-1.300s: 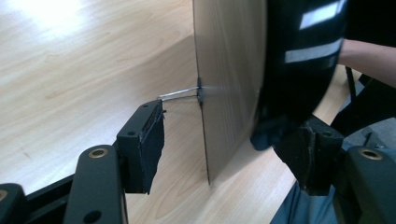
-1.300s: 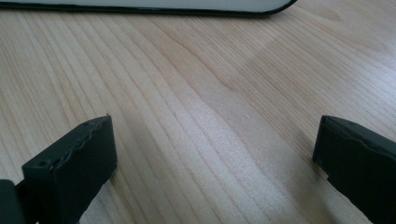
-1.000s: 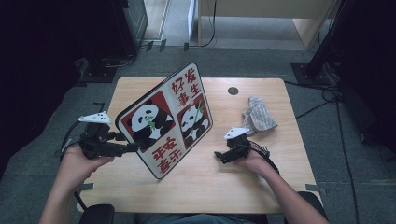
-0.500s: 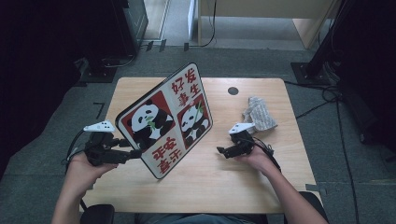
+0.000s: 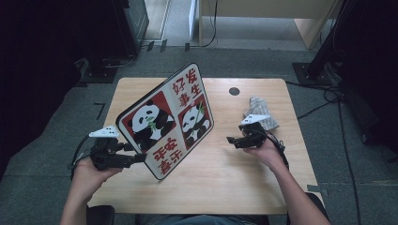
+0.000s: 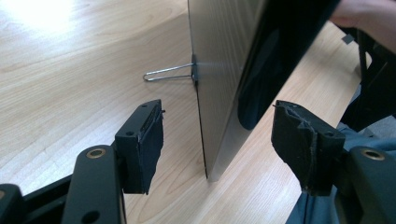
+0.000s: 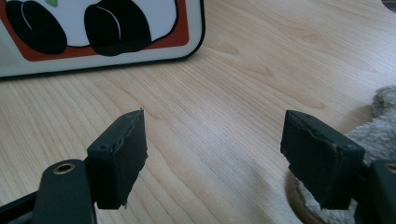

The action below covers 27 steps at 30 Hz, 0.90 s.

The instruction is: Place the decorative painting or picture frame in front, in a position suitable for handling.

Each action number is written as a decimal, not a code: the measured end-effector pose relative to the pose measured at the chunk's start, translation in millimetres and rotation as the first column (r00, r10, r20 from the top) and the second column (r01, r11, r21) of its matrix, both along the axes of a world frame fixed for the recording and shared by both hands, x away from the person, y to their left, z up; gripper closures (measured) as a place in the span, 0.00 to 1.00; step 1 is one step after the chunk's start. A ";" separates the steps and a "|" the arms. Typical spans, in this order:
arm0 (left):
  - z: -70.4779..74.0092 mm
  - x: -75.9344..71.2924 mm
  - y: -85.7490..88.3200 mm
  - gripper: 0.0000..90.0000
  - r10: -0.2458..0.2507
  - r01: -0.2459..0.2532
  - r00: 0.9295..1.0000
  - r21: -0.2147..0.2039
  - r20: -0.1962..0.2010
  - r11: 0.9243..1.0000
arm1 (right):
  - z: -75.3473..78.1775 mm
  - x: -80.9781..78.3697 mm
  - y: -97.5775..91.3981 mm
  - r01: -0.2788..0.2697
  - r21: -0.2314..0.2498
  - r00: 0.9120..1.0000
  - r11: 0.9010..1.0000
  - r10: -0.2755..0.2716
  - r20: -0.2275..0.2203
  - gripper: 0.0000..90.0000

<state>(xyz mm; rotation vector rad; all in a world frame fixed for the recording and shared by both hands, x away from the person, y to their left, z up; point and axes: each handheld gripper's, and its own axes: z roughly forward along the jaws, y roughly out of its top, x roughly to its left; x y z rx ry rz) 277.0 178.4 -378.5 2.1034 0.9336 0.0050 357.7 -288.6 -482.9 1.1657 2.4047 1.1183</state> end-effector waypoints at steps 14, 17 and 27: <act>-10.4 -6.4 2.0 0.39 0.024 -0.025 1.000 -0.020 -0.003 0.999 | 14.6 14.0 -28.3 0.067 -0.011 0.997 0.998 -0.067 -0.030 0.29; -10.8 -8.0 1.9 0.43 0.027 -0.026 1.000 -0.012 0.008 1.000 | 19.2 16.7 -34.5 0.087 -0.009 0.996 0.996 -0.087 -0.030 0.30; -16.9 -8.0 4.7 0.45 0.028 -0.029 0.999 -0.039 -0.032 0.999 | 38.1 27.2 -55.9 0.141 0.018 0.990 0.990 -0.141 -0.017 0.31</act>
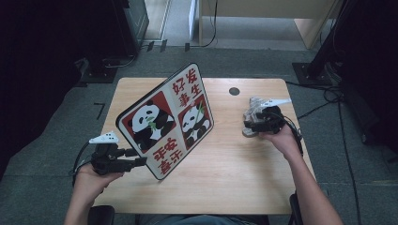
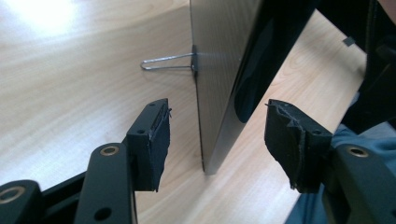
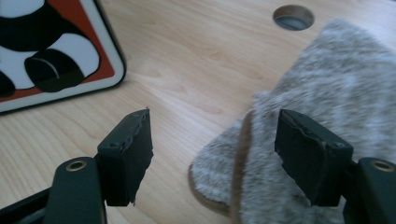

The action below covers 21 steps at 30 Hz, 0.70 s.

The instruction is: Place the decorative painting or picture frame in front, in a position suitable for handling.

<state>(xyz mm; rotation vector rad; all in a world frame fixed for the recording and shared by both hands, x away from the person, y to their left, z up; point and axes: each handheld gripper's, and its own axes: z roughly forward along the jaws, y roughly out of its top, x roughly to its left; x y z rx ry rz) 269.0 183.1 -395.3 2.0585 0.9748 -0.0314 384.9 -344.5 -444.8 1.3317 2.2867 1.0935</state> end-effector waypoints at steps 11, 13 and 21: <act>-2.7 3.7 4.3 0.40 0.013 -0.014 1.000 -0.030 -0.027 0.999 | 20.8 16.9 -26.4 0.081 -0.009 0.996 0.997 -0.080 0.043 0.30; -3.4 4.1 4.2 0.38 0.007 -0.008 0.999 -0.035 -0.032 0.999 | 18.8 20.9 -31.3 0.104 -0.005 0.994 0.995 -0.104 0.037 0.30; -9.9 6.9 3.5 0.30 -0.037 0.033 0.998 -0.076 -0.055 0.997 | -14.8 38.5 -34.1 0.139 -0.040 0.990 0.989 -0.140 -0.028 0.29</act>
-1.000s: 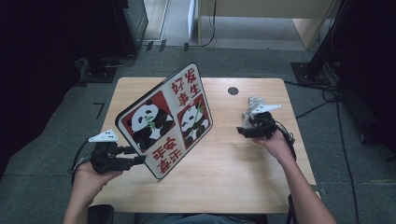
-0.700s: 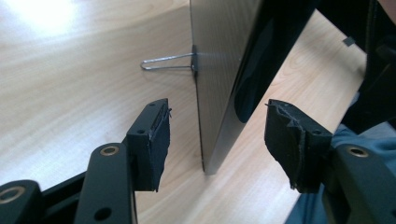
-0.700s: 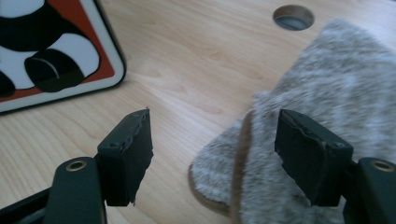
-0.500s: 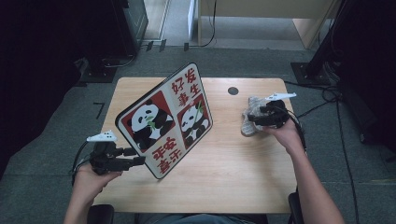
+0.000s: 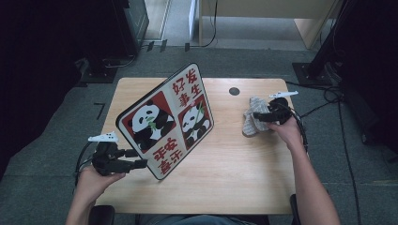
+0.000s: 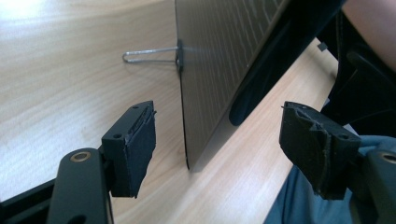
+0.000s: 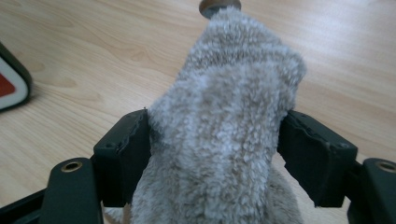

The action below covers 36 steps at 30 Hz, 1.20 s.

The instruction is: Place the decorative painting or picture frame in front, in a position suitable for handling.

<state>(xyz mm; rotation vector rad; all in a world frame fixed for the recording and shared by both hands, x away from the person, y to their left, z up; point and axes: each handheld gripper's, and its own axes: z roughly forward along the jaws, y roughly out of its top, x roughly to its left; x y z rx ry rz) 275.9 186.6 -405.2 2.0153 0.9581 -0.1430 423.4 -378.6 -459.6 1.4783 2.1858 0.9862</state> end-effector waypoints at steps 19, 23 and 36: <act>-6.5 -3.4 -2.2 0.48 0.013 -0.014 0.999 0.020 0.039 1.000 | -35.2 9.8 -1.2 0.014 0.028 0.999 1.000 -0.013 -0.036 0.45; -8.5 -1.9 -5.3 0.48 -0.003 0.003 1.000 0.000 0.029 1.000 | -37.5 11.7 0.0 0.018 0.029 0.999 0.999 -0.017 -0.043 0.47; -7.6 -0.4 -7.2 0.44 0.014 -0.013 0.998 -0.019 0.060 1.000 | -39.2 10.4 -0.7 0.028 0.041 0.998 0.999 -0.026 -0.049 0.63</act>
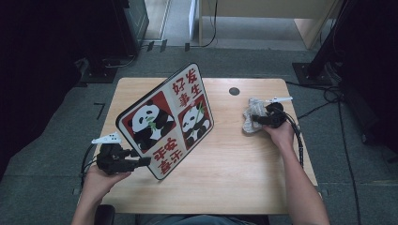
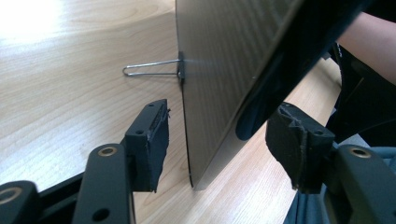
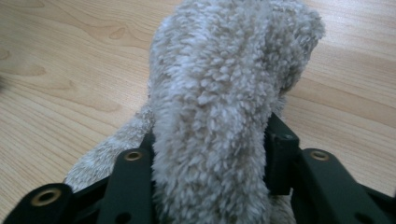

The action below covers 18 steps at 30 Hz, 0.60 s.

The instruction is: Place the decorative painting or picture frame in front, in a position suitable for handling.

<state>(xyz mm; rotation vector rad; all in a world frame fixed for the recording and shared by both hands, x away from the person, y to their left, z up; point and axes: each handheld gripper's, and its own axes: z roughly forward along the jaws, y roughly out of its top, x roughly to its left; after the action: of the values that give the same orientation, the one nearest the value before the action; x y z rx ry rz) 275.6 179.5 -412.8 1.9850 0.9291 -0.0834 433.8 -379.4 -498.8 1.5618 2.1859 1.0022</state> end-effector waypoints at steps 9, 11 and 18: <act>-1.2 -0.4 -1.3 0.44 -0.006 0.005 1.000 0.009 0.027 1.000 | 8.7 -0.8 -4.6 -0.004 0.038 1.000 0.999 0.005 -0.029 0.72; -1.3 -0.4 -1.7 0.45 -0.009 0.009 1.000 0.007 0.025 1.000 | 11.4 -2.1 -3.3 -0.015 0.036 0.999 0.999 0.016 -0.032 0.72; 0.6 -1.4 -3.5 0.43 -0.017 0.017 1.000 0.003 0.025 1.000 | 25.6 -9.1 4.8 -0.067 0.037 0.998 0.997 0.067 -0.007 0.72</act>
<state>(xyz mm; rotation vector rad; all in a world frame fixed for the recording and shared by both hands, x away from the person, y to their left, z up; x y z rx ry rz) 274.2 175.9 -412.2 1.9925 0.8972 -0.0666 424.7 -374.6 -473.2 1.5205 2.2516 1.0633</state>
